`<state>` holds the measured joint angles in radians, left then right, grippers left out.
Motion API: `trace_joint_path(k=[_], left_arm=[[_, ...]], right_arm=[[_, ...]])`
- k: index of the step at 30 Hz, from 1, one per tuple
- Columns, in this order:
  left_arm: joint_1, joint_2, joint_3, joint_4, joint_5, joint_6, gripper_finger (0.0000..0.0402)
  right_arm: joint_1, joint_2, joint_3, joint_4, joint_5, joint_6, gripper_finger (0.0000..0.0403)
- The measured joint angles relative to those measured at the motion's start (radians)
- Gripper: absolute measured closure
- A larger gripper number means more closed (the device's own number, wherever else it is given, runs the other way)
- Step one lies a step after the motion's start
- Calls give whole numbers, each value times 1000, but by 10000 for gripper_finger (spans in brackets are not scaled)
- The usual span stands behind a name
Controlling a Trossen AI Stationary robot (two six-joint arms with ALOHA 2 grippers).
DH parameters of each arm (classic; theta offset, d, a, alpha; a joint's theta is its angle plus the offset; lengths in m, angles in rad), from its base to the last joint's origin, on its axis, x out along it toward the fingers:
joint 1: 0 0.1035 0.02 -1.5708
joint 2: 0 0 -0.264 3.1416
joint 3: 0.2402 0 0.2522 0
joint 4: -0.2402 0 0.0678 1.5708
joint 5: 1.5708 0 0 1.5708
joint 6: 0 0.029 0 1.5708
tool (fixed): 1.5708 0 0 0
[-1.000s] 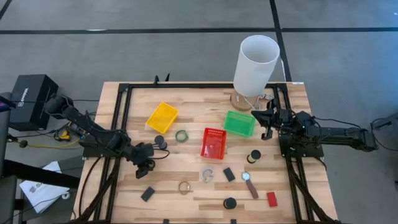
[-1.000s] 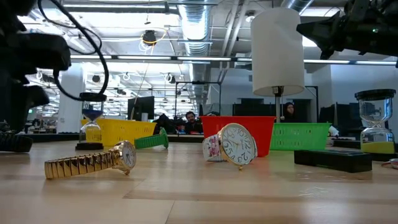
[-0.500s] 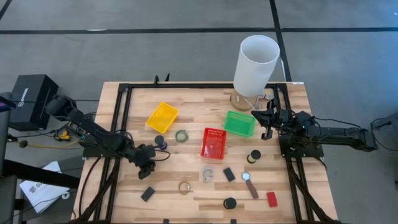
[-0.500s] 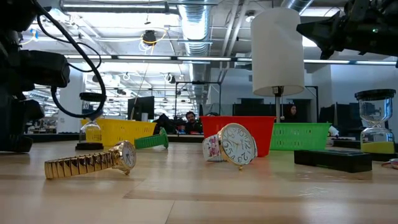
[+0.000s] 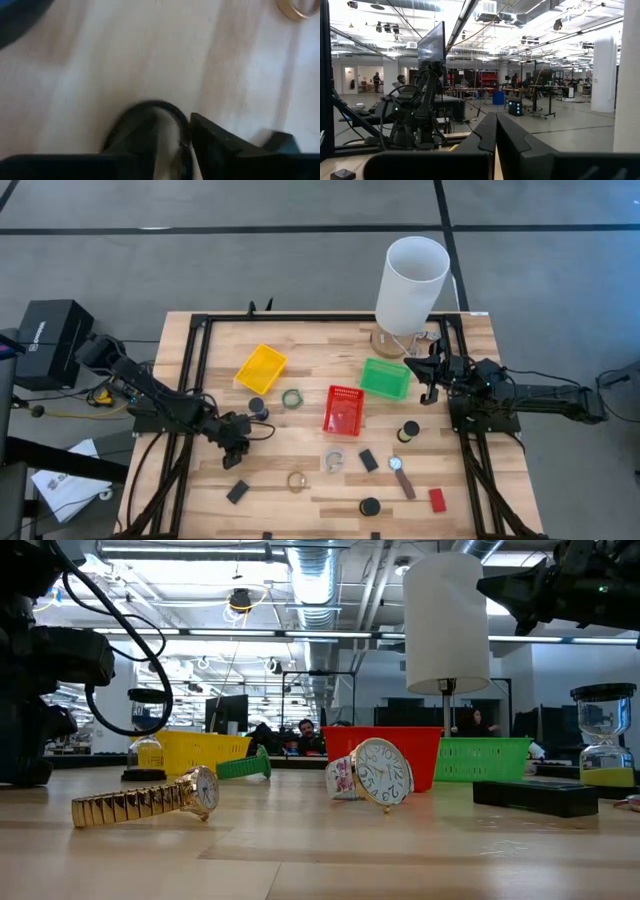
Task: Pick & Place Office items
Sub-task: Put the black wristwatch into the yellow bin
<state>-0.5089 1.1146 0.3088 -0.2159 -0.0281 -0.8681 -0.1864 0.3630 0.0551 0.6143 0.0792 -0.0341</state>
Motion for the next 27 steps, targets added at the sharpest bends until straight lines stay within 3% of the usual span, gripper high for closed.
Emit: trace_joint_path(k=[10,16,19,27], left_arm=[[-1,-7,0,7,0,0,382],[-1,-8,0,13,6,0,367],[0,-8,0,37,57,0,357],[0,-8,1,146,106,0,390]], right_arm=[[0,0,0,0,0,0,401],[0,0,0,0,0,0,401],[0,0,0,0,0,0,401],[0,0,0,0,0,0,401]])
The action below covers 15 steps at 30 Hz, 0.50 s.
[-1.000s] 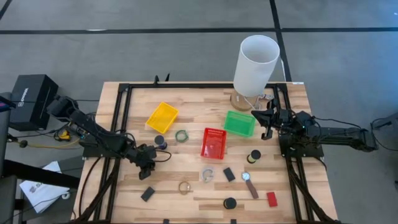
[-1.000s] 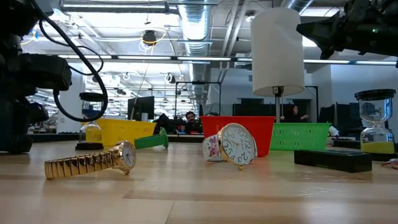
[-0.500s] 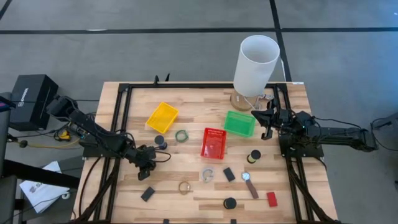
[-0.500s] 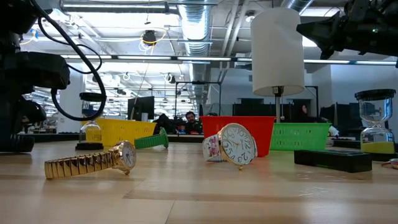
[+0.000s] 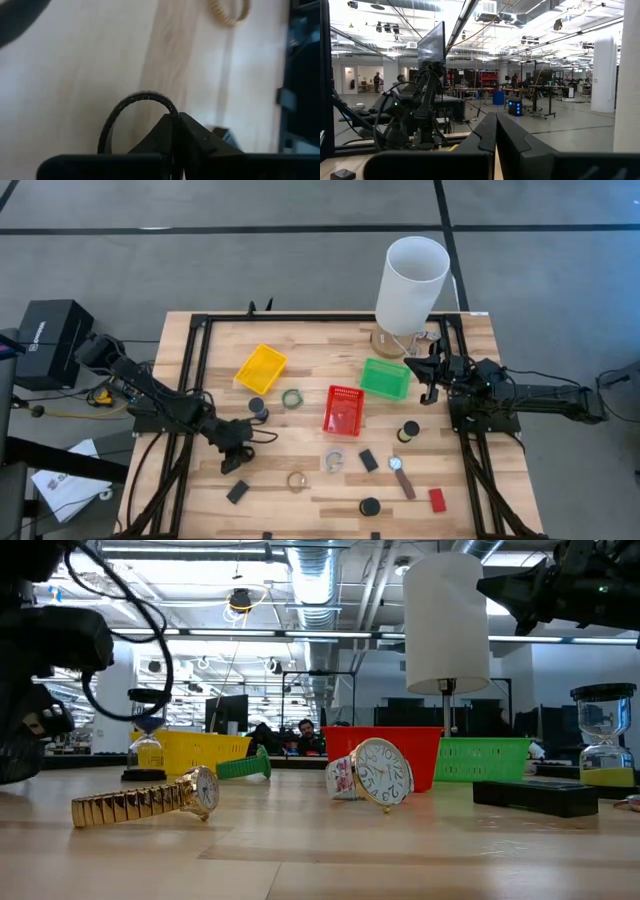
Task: Pick & Place Office items
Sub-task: Put the black wristwatch into the yellow bin
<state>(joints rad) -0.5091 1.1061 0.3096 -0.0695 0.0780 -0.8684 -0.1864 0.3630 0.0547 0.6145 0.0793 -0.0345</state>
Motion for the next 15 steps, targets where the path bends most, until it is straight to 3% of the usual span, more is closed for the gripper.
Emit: trace_joint_path(k=[5,15], left_arm=[[0,0,0,118,0,10,384],[7,0,1,432,-43,210,387]], right_arm=[[0,0,0,0,0,0,401],[0,0,0,0,3,-2,401]])
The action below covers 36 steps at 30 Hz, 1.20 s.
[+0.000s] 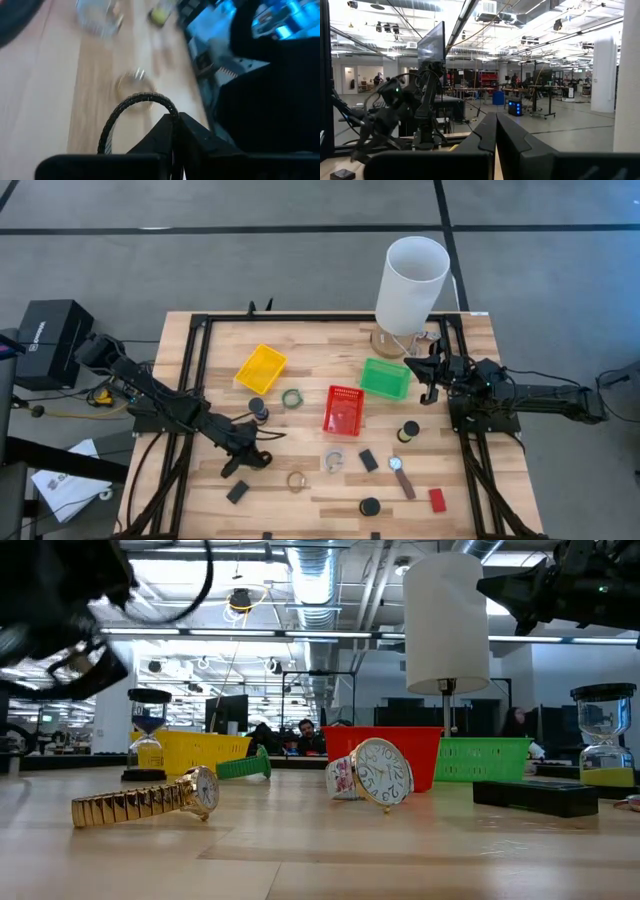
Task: Pick & Place Office items
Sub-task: Put the black wristwatch into the yellow bin
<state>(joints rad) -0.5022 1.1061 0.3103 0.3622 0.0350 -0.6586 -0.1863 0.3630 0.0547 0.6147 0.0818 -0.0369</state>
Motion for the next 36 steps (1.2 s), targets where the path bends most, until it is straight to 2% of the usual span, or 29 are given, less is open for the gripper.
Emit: trace_joint_path(k=[8,15,22,26,31,36], left_arm=[[118,0,18,72,-5,266,391],[282,0,98,74,-6,590,391],[468,0,137,59,-5,784,390],[584,0,137,2,-23,811,391],[718,0,137,-45,-143,809,387],[834,0,137,-129,-167,715,389]], right_arm=[[0,0,0,0,73,0,401],[0,0,0,0,103,1,401],[0,0,0,0,103,3,401],[0,0,0,0,103,3,401],[0,0,0,-1,103,2,401],[0,0,0,-1,103,2,401]])
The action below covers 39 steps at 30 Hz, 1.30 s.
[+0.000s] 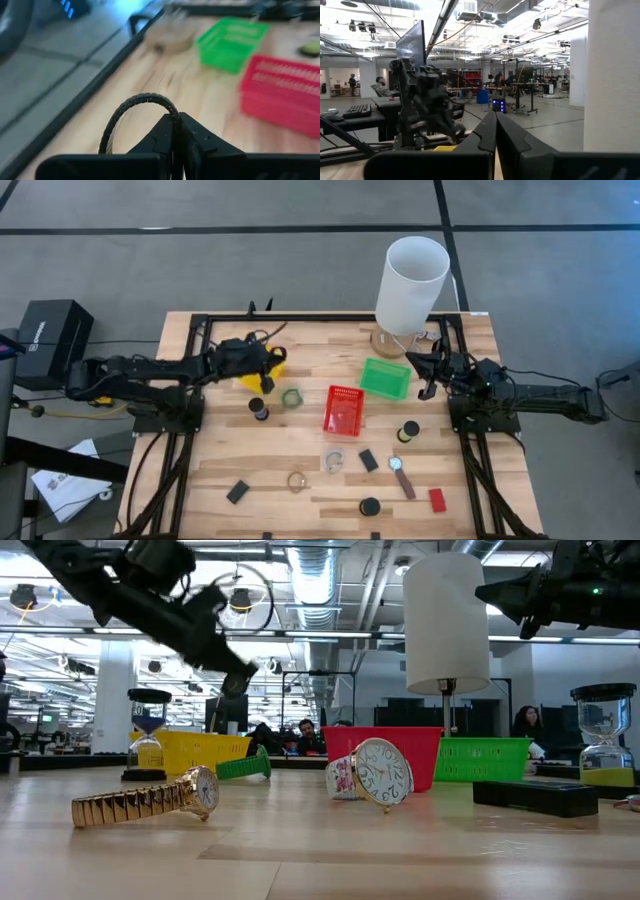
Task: Pick & Place Office items
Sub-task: Put the black wristwatch into the yellow bin
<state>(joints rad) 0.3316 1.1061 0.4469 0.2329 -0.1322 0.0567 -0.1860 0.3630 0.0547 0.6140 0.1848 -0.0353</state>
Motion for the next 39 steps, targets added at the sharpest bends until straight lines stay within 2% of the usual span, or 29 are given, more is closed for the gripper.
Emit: trace_joint_path(k=[7,14,24,28,39], left_arm=[[75,12,-1,-158,-29,-88,387],[101,64,-2,-179,-30,-150,382],[125,229,-2,-182,-34,-196,380],[125,276,-1,-172,-34,-196,379],[125,218,-2,-173,-32,-197,343]], right_arm=[[0,0,0,0,0,0,401],[0,0,0,0,0,0,401],[-1,0,0,0,0,-5,401],[-1,0,0,0,0,-57,401],[-2,0,0,0,0,-73,401]])
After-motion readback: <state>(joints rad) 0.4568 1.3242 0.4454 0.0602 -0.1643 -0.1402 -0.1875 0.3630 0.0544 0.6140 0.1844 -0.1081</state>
